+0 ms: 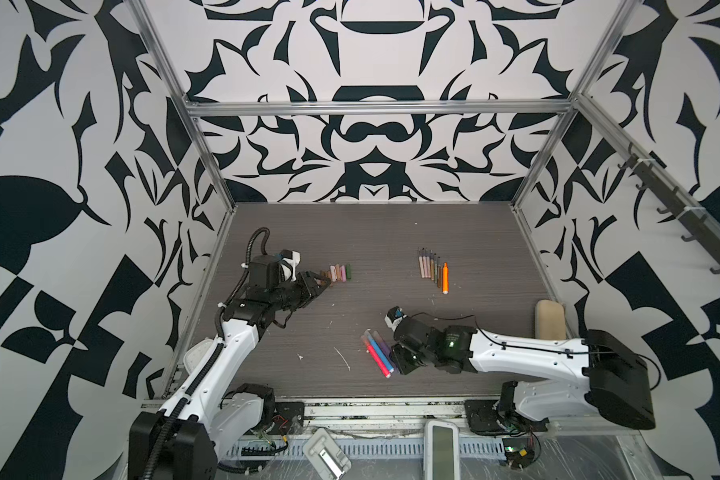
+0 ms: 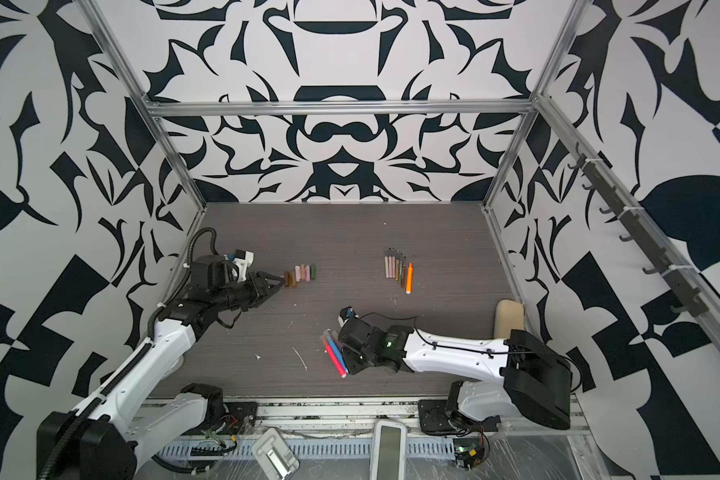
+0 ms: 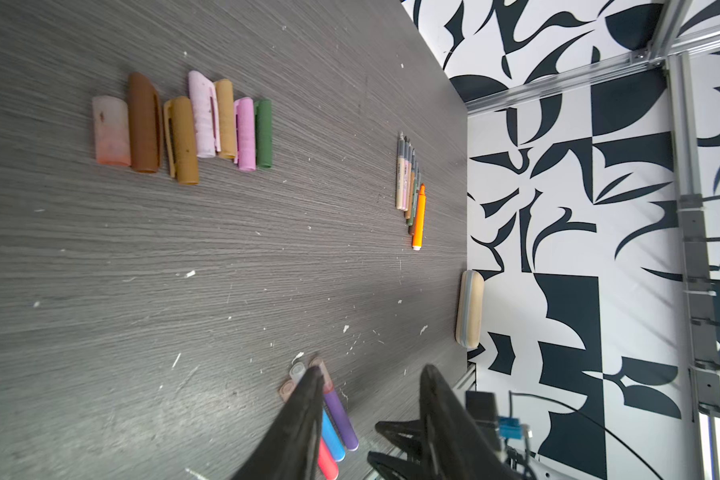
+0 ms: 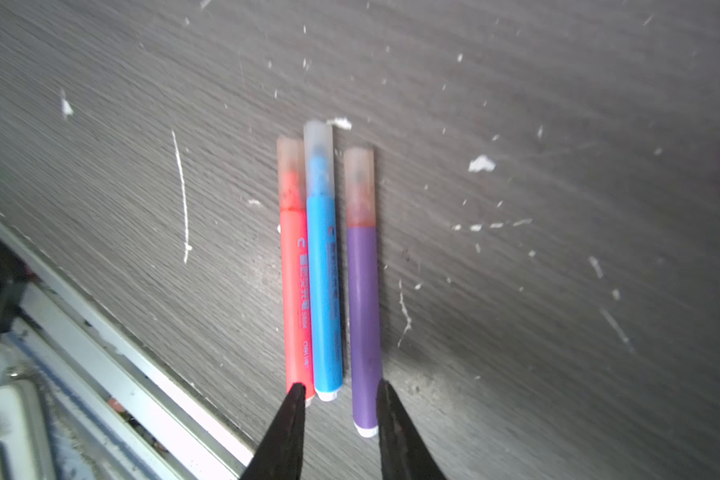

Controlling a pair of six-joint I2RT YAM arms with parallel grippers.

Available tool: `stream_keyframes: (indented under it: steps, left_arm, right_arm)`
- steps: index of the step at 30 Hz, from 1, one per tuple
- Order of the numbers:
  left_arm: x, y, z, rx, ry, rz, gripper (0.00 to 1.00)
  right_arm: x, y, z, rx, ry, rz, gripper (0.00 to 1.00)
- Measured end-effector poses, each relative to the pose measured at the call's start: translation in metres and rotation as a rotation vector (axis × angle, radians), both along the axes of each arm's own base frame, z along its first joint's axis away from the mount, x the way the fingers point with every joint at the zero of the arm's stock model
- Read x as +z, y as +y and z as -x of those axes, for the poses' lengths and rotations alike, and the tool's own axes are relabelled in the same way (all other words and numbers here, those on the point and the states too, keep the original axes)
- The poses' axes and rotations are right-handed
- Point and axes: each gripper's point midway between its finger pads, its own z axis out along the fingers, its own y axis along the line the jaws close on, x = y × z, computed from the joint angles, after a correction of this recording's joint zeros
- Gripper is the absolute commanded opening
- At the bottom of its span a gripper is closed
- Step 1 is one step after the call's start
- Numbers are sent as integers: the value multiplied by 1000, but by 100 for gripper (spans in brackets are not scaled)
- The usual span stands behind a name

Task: Open the pen caps
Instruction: 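Grasp the purple felt marker with the right gripper while the left returns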

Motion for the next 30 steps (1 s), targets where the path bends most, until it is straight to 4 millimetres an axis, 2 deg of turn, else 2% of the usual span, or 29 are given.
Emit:
stream_keyframes:
  steps: [3, 8, 15, 23, 30]
  left_arm:
    - [4, 0, 2, 3, -18, 8, 42]
    - [0, 1, 5, 12, -3, 15, 42]
    - [-1, 1, 5, 16, 9, 19, 42]
    - [-10, -1, 1, 20, 45, 17, 42]
    - [-8, -4, -3, 30, 34, 26, 42]
  right_arm:
    - [-11, -2, 4, -11, 0, 42, 32]
    - [-26, -14, 8, -49, 12, 83, 32]
    - [-35, -24, 9, -73, 16, 106, 32]
    - [-41, -20, 10, -68, 26, 103, 32]
    - [-44, -15, 6, -45, 21, 126, 30]
